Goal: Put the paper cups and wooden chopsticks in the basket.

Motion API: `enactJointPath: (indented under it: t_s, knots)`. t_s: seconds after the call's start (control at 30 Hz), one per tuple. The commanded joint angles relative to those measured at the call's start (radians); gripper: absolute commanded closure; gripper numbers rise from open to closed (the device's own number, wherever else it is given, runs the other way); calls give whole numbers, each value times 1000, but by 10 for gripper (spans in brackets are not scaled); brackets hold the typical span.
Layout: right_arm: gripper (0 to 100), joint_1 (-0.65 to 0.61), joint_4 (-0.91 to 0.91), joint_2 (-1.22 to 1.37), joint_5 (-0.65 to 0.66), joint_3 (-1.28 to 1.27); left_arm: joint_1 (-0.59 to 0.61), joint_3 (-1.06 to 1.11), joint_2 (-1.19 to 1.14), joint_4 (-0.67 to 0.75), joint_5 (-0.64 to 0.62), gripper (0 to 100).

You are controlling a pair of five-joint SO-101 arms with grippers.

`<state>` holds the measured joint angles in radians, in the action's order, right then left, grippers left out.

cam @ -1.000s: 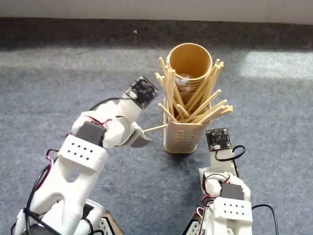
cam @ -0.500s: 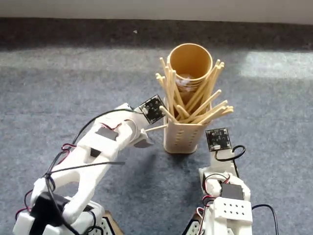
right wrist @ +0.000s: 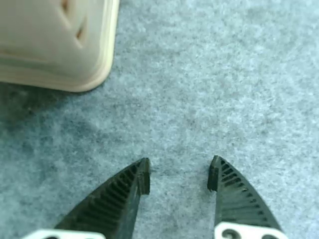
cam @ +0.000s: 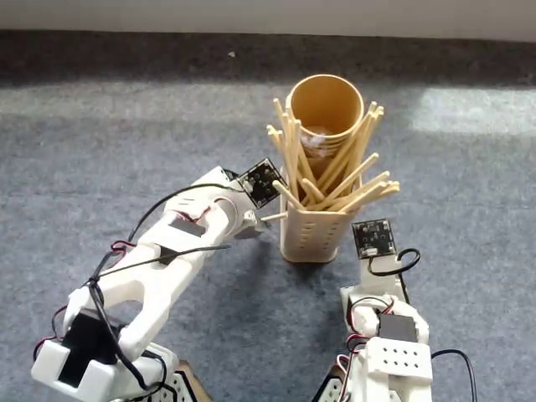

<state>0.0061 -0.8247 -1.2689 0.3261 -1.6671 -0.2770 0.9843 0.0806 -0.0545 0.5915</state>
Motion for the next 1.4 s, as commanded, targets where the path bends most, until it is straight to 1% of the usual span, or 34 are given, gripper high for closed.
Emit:
enactJointPath:
  t_s: [0.0, 0.1, 0.2, 0.3, 0.43, 0.63, 0.87, 0.93, 1.03, 1.1, 1.17, 1.2, 1.27, 1.33, 1.37]
  knots:
    - [796, -12, 13, -2, 12, -68, -25, 12, -19, 14, 14, 620]
    - [796, -12, 13, -2, 12, -68, -25, 12, -19, 14, 31, 722]
    - [796, -12, 13, -2, 12, -68, -19, 16, -18, 6, 160, 797]
    - [796, -12, 13, -2, 12, -68, -4, 50, -10, 0, 250, 841]
    - [796, -12, 13, -2, 12, -68, 79, 71, -7, -3, 351, 864]
    - [796, -12, 13, -2, 12, -68, 262, 104, -5, -3, 542, 867]
    - [796, -12, 13, -2, 12, -68, 487, 91, -4, 2, 649, 867]
    - [796, -12, 13, -2, 12, -68, 541, 73, 5, 2, 647, 867]
    - [796, -12, 13, -2, 12, -68, 605, 42, 45, 2, 598, 867]
    - [796, -12, 13, -2, 12, -68, 628, 27, 85, 2, 534, 864]
    - [796, -12, 13, -2, 12, -68, 630, 12, 131, 2, 433, 851]
    - [796, -12, 13, -2, 12, -68, 625, 7, 156, 2, 377, 825]
    - [796, -12, 13, -2, 12, -68, 587, 1, 206, -2, 285, 743]
    - [796, -12, 13, -2, 12, -68, 538, 2, 248, -3, 239, 665]
    - [796, -12, 13, -2, 12, -68, 506, 5, 262, -5, 236, 636]
